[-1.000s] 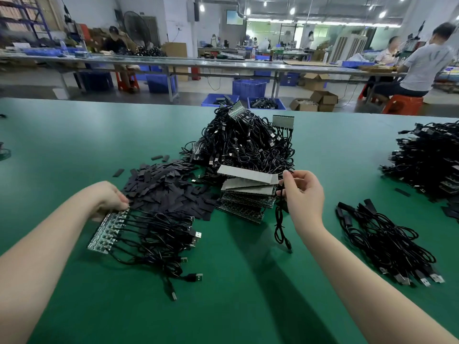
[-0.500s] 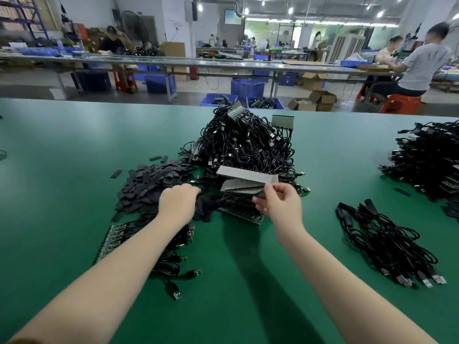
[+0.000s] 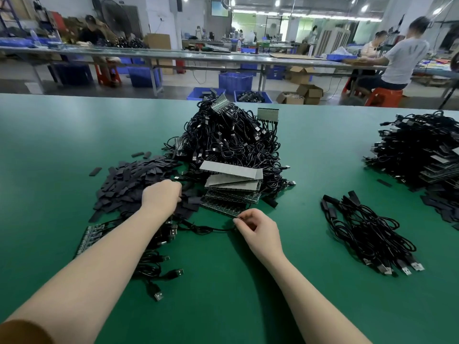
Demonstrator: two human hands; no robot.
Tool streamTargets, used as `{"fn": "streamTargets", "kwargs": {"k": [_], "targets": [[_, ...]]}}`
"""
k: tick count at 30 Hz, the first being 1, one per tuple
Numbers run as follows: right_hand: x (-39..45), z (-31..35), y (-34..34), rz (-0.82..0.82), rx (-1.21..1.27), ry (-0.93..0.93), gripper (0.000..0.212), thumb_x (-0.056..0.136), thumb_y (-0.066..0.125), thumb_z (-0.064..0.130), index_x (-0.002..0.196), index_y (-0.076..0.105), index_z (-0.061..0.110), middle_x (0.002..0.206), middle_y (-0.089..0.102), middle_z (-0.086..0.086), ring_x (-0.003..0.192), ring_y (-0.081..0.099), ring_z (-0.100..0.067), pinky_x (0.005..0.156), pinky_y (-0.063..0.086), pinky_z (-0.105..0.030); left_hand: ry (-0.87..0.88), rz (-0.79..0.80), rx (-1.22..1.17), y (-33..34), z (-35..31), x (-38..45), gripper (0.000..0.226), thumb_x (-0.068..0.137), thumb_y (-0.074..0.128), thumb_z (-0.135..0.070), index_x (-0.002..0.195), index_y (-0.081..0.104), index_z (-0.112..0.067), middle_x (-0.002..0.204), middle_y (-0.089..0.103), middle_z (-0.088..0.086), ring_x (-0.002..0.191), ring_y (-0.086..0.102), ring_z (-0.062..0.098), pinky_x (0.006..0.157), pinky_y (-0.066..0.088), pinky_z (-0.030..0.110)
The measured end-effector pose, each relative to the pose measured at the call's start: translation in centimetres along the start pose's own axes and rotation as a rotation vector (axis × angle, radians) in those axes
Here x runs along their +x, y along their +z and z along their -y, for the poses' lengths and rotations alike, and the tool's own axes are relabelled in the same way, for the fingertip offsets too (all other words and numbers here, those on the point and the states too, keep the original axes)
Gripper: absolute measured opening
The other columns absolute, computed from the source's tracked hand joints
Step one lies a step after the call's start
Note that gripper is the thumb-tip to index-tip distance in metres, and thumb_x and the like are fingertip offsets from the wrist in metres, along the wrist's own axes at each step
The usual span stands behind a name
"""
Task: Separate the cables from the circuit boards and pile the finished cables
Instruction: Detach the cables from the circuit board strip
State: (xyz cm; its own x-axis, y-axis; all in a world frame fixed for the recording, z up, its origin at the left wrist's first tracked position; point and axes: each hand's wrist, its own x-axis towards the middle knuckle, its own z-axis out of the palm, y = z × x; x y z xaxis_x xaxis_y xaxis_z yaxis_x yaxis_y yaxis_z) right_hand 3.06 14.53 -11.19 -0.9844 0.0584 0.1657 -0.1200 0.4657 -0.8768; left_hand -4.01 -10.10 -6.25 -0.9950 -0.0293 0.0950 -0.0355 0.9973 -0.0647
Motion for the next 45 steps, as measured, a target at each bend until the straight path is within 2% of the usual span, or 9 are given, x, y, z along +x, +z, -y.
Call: {"fn": "streamTargets", "kwargs": {"k": [6,10,15,18,20,24,32,39,45], "targets": [[0.0,-0.2,0.2,0.02,-0.06,-0.036,0.009,0.086,0.076,0.028,0.09,0.07,0.032,0.086,0.07,0.014,0.08,0.063,-0.003,0.078,0.051,-0.022,0.129,-0.392,-0.39,-1.7,-2.9,-3.2,0.009,0.094,0.059,-0.028,0.096,0.067,-0.023,0.097,0.067,-0.007,0.082,0.063,0.018,0.067,0.047,0.03],[-0.2,0.2,0.1,-0.016,-0.01,-0.103,0.027,0.084,0.079,0.032,0.11,0.072,0.03,0.098,0.069,0.017,0.091,0.062,0.003,0.08,0.045,-0.011,0.41,-0.197,-0.397,-2.6,-7.4,-5.0,0.012,0.092,0.057,-0.035,0.098,0.067,-0.033,0.1,0.069,-0.013,0.093,0.063,0.012,0.078,0.049,0.03],[-0.5,0.1,-0.6,-0.116,0.224,-0.013,0.018,0.088,0.075,0.021,0.084,0.074,0.038,0.084,0.074,0.023,0.081,0.067,0.005,0.072,0.046,-0.009,0.278,-0.013,-0.581,-0.6,-10.2,-5.5,0.016,0.089,0.057,-0.032,0.102,0.064,-0.037,0.1,0.066,-0.015,0.094,0.061,0.01,0.079,0.051,0.031],[-0.5,-0.1,-0.7,-0.307,0.315,0.076,0.017,0.09,0.073,0.023,0.079,0.073,0.035,0.079,0.074,0.019,0.079,0.069,-0.002,0.073,0.049,-0.017,0.243,-0.003,-0.668,1.3,-11.0,-6.4,0.037,0.089,0.06,-0.04,0.125,0.056,-0.035,0.117,0.06,-0.015,0.107,0.057,0.008,0.087,0.05,0.031],[-0.4,-0.2,-0.7,-0.346,0.352,0.119,0.014,0.09,0.072,0.024,0.081,0.073,0.034,0.08,0.075,0.015,0.08,0.072,-0.008,0.076,0.052,-0.023,0.315,-0.054,-0.519,2.8,-11.0,-7.1,0.041,0.09,0.057,-0.045,0.13,0.056,-0.033,0.125,0.057,-0.014,0.117,0.051,0.01,0.091,0.046,0.032],[-0.3,-0.3,-0.7,-0.297,0.381,0.13,0.008,0.09,0.072,0.023,0.093,0.074,0.031,0.078,0.075,0.016,0.073,0.072,-0.007,0.067,0.048,-0.01,0.298,-0.194,-0.588,3.8,-10.5,-7.9,0.022,0.096,0.053,-0.038,0.105,0.071,-0.029,0.105,0.067,-0.015,0.103,0.057,0.011,0.086,0.047,0.03],[-0.7,-0.2,-0.9,-0.202,0.367,0.097,0.03,0.09,0.072,0.017,0.097,0.067,0.046,0.078,0.075,0.014,0.068,0.072,-0.005,0.069,0.054,-0.015,0.208,-0.244,-0.703,3.5,-10.7,-8.7,0.01,0.099,0.048,-0.024,0.107,0.053,-0.025,0.092,0.068,-0.006,0.084,0.061,0.019,0.065,0.045,0.036],[-0.7,-0.3,-0.7,-0.172,0.361,0.109,0.017,0.086,0.077,0.017,0.09,0.07,0.032,0.076,0.075,0.004,0.07,0.073,-0.012,0.074,0.06,-0.041,0.235,-0.3,-0.652,3.5,-10.7,-8.9,0.031,0.089,0.051,0.001,0.107,0.068,-0.018,0.105,0.065,0.0,0.095,0.059,0.024,0.074,0.047,0.036],[-0.7,-0.5,-0.8,-0.161,0.361,0.094,0.02,0.086,0.077,0.015,0.09,0.073,0.035,0.079,0.076,0.009,0.071,0.072,-0.009,0.071,0.057,-0.029,0.248,-0.305,-0.664,3.2,-10.9,-9.0,0.03,0.094,0.048,-0.007,0.117,0.065,-0.018,0.114,0.063,-0.001,0.097,0.061,0.022,0.075,0.049,0.037]]}}
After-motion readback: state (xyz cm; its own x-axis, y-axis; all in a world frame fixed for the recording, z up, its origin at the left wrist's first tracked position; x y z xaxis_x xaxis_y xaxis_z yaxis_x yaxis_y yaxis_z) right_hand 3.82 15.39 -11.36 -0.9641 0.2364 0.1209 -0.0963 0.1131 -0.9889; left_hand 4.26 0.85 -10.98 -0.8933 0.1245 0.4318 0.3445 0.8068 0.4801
